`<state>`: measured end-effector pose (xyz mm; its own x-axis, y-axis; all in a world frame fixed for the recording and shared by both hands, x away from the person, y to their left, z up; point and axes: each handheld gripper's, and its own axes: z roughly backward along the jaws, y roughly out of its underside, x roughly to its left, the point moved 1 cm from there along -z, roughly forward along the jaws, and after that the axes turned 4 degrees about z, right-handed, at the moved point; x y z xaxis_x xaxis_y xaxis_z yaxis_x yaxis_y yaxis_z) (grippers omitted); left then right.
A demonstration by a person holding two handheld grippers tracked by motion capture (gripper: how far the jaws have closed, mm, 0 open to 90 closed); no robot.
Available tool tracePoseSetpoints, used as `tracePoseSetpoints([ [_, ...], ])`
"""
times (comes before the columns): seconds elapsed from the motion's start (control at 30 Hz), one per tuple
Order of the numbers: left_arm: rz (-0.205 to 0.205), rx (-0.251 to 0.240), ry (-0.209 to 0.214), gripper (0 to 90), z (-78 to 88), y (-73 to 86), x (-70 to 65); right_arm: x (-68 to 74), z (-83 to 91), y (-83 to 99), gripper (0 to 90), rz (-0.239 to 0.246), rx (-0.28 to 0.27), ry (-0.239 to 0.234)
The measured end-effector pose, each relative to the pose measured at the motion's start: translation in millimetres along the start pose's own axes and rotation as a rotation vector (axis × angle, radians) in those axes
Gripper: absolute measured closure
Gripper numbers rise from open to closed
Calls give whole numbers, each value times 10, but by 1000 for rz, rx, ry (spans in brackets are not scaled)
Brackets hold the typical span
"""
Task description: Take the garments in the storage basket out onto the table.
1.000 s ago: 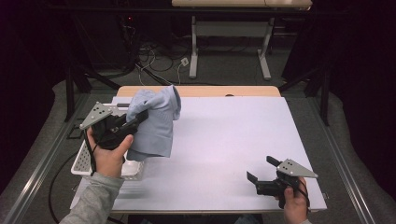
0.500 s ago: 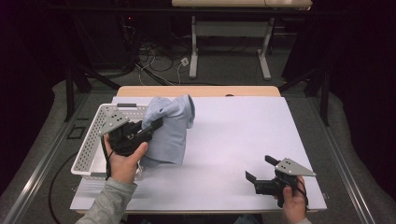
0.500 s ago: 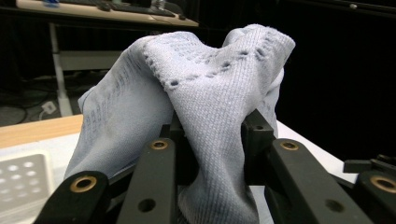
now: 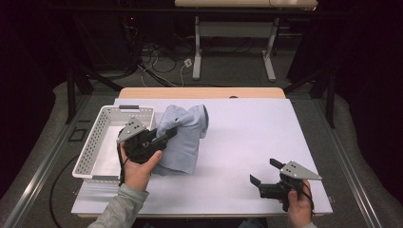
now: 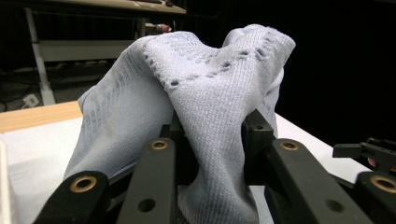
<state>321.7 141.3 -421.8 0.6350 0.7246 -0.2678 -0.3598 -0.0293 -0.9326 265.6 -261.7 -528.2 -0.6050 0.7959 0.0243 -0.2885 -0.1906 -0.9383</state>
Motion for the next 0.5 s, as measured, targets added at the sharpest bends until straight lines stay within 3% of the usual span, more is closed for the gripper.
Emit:
tracePoseSetpoints([
  [0.5, 8, 61, 17, 716, -227, 187, -69, 5, 10, 3, 28, 4, 2, 1],
])
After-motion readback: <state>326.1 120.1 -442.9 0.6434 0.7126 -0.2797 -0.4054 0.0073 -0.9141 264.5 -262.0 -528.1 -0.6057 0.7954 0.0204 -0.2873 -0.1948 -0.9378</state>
